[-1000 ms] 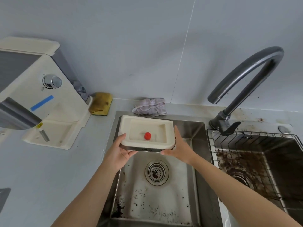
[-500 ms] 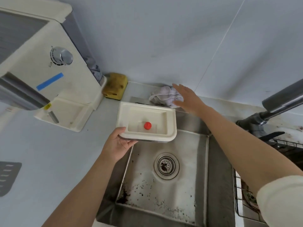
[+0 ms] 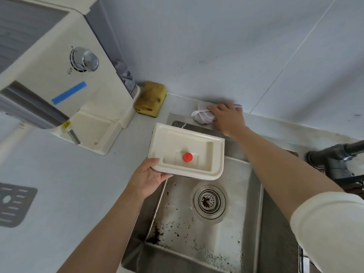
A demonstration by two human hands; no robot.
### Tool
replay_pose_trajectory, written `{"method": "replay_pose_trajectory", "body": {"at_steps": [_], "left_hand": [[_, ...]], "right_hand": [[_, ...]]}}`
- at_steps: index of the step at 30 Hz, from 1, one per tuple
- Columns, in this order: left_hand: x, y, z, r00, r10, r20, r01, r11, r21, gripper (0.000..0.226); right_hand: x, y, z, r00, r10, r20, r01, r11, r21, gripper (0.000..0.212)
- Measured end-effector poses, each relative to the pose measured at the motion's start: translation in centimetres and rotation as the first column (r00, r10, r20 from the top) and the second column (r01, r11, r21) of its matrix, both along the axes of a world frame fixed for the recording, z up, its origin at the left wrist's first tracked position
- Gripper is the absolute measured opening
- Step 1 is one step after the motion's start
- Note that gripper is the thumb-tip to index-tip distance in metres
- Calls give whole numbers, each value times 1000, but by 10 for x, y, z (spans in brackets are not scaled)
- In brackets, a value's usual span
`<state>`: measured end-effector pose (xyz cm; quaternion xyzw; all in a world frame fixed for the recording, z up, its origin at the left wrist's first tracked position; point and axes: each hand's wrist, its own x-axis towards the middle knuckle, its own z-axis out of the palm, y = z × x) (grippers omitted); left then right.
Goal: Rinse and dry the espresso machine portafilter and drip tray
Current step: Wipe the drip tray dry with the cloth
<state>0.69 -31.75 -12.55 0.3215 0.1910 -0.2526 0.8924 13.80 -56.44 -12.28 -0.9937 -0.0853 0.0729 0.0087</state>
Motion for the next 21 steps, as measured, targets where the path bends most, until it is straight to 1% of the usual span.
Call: {"method": "replay_pose_trajectory", "body": {"at_steps": [3, 5, 6, 8, 11, 13, 15, 17, 18, 19, 21], "left_hand": [[-2, -1, 0, 1000, -18, 14, 18, 1000, -15, 77], [-4, -2, 2, 999, -27, 22, 27, 999, -30, 73], [-4, -3, 3, 999, -29, 22, 29, 999, -36, 74], [-6, -6, 5, 999, -40, 23, 41, 998, -51, 77], [-10, -14, 11, 996, -69, 49, 73, 995, -75, 62], [-12, -20, 15, 993, -87, 76, 94, 992, -90, 58], [-14, -26, 18, 990, -106, 95, 115, 989, -96, 58], [-16, -33, 22, 986, -127, 109, 138, 985, -99, 59], [-18, -36, 25, 984, -134, 120, 147, 984, -101, 60], [-20, -40, 28, 982, -139, 131, 154, 982, -106, 59], [-23, -48, 35, 979, -141, 144, 159, 980, -123, 58]], "right_hand": [[-5, 2, -2, 999, -45, 4, 45, 999, 12, 48], [-8, 1, 4, 997, -76, -17, 77, 995, 56, 46], [-9, 0, 8, 995, -95, -38, 98, 991, 91, 44], [-12, -3, 20, 986, -146, -84, 161, 964, 212, 40], [-23, -6, 43, 978, -176, -109, 206, 870, 448, 34], [-36, -2, 66, 984, -159, -80, 176, 802, 571, 34], [-53, 4, 92, 993, -116, -23, 103, 752, 651, 36], [-71, 12, 114, 998, -57, 41, 14, 729, 685, 42], [-79, 16, 122, 997, -30, 68, -24, 731, 682, 45], [-87, 20, 127, 996, -10, 85, -49, 745, 665, 47], [-99, 29, 128, 997, 5, 75, -49, 802, 596, 51]]}}
